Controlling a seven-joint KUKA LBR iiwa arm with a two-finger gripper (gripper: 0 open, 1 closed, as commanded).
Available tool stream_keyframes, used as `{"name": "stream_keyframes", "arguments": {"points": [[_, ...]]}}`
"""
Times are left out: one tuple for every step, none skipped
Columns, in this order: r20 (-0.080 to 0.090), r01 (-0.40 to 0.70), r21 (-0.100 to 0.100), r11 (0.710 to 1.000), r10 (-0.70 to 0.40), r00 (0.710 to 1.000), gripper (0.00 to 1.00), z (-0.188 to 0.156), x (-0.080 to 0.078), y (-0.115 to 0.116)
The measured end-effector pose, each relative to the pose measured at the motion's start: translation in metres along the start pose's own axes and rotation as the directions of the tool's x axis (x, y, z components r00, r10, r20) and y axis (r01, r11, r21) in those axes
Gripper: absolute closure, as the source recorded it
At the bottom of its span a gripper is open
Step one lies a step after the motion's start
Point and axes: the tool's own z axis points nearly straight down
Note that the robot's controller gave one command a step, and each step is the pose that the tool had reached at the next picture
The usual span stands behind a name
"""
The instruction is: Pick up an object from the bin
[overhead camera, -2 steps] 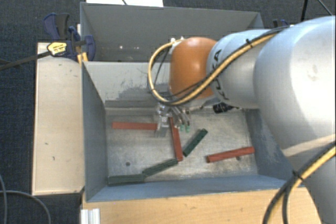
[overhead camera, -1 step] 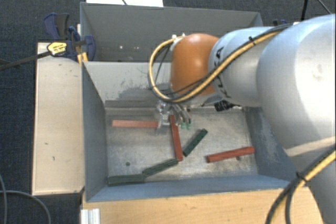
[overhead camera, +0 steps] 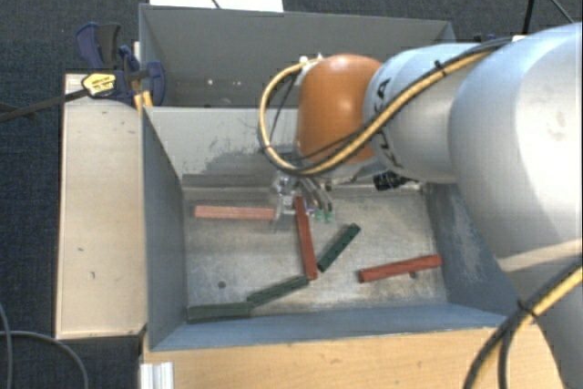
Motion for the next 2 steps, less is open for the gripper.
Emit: {"name": "stream_keyframes", "arguments": {"points": [[0.0, -0.001, 0.0, 1.0, 0.001, 1.0, 1.0, -0.035, -0.002, 0.0], [0.002, -0.002, 0.0, 1.0, 0.002, 1.0, 1.0, -0.084, -0.004, 0.001]]}}
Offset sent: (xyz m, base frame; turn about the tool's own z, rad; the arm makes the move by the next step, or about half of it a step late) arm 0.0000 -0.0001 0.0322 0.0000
